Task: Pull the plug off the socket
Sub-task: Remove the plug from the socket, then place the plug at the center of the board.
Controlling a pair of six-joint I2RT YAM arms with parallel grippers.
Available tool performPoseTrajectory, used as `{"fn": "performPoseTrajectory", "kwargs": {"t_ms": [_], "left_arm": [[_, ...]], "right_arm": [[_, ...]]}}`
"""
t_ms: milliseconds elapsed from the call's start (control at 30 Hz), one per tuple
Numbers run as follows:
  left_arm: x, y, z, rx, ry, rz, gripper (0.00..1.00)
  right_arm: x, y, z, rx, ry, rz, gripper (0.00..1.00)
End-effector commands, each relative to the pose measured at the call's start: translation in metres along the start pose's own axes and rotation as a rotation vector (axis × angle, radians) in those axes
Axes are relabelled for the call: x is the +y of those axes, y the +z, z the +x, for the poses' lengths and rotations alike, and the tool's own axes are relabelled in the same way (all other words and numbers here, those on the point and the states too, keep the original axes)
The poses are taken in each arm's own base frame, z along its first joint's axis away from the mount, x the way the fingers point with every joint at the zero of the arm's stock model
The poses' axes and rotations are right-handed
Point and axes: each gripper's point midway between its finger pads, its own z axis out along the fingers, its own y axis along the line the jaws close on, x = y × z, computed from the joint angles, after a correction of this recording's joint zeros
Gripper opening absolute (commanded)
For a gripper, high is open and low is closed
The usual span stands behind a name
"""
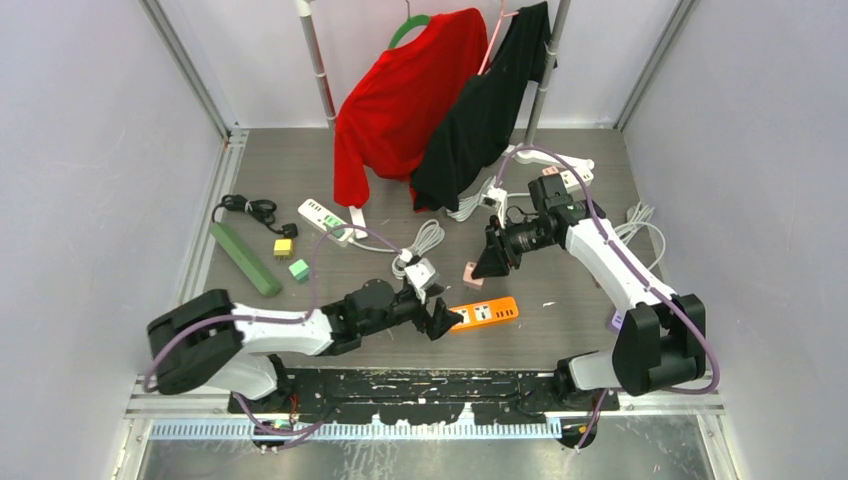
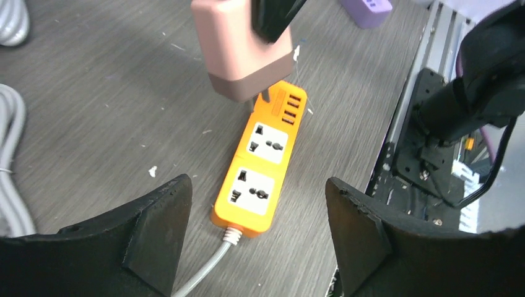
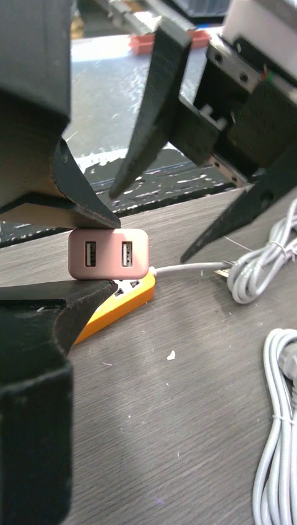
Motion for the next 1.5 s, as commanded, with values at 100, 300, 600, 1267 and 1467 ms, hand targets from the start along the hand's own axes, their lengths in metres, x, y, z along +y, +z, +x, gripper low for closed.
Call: {"fn": "performPoseTrajectory", "kwargs": {"t_ms": [100, 300, 600, 1267, 1467], "left_arm": [[0.017, -0.031, -0.027, 0.122, -0.112, -0.19, 0.79], [0.018, -0.04, -0.054, 0.1, -0.239, -0.259, 0.8], [0.03, -0.025, -0.075, 0.127, -0.41, -0.431, 0.82], [0.036, 0.04, -0.075, 0.247, -0.251, -0.617, 0.72], [0.043, 0.045, -0.067, 0.285, -0.221, -0.662, 0.51]], "right_arm": [[-0.017, 0.0, -0.032, -0.11, 0.244, 0.036, 0.01], [-0.021, 0.007, -0.03, -0.102, 0.378, -0.018, 0.01], [-0.025, 0.011, -0.027, -0.092, 0.429, -0.024, 0.01], [-0.029, 0.013, -0.024, -0.083, 0.453, -0.012, 0.01], [-0.028, 0.013, -0.024, -0.083, 0.461, -0.019, 0.01]]}}
